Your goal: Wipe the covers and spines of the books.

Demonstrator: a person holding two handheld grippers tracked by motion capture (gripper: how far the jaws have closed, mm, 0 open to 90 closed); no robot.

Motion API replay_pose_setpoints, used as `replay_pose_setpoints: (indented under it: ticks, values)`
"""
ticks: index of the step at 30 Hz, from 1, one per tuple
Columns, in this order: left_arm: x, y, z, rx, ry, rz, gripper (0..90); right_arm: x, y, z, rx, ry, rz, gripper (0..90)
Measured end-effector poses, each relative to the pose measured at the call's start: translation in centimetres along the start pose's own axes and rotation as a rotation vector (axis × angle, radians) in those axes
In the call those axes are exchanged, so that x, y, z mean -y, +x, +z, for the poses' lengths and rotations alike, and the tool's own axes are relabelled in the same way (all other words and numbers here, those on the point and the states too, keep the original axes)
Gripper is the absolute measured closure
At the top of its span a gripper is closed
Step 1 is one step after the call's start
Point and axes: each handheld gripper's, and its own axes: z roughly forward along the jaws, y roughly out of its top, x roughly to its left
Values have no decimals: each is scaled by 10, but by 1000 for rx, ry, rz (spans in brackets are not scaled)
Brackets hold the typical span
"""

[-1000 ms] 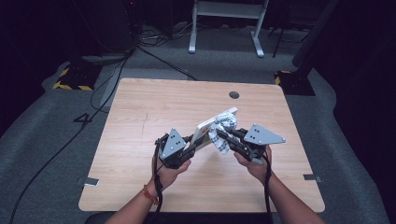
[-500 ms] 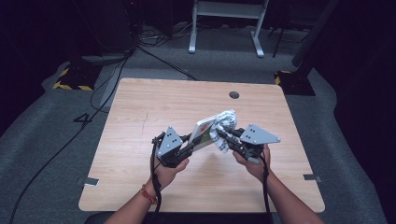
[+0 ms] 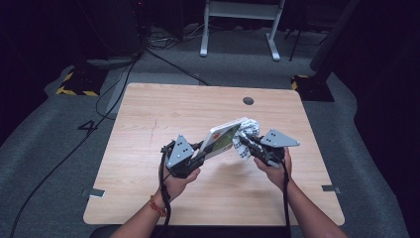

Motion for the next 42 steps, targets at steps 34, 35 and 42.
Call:
replay_pose_setpoints:
  ticks: [34,35,42]
  values:
    - [-3,10,-9,-2,-43,-33,792,41,-12,25,-75,88,187,825]
    - [-3,10,-9,4,-45,-40,792,42,-11,26,-86,88,196,825]
    - [-1,9,-7,21,-40,-33,788,39,-13,21,-122,0,220,824]
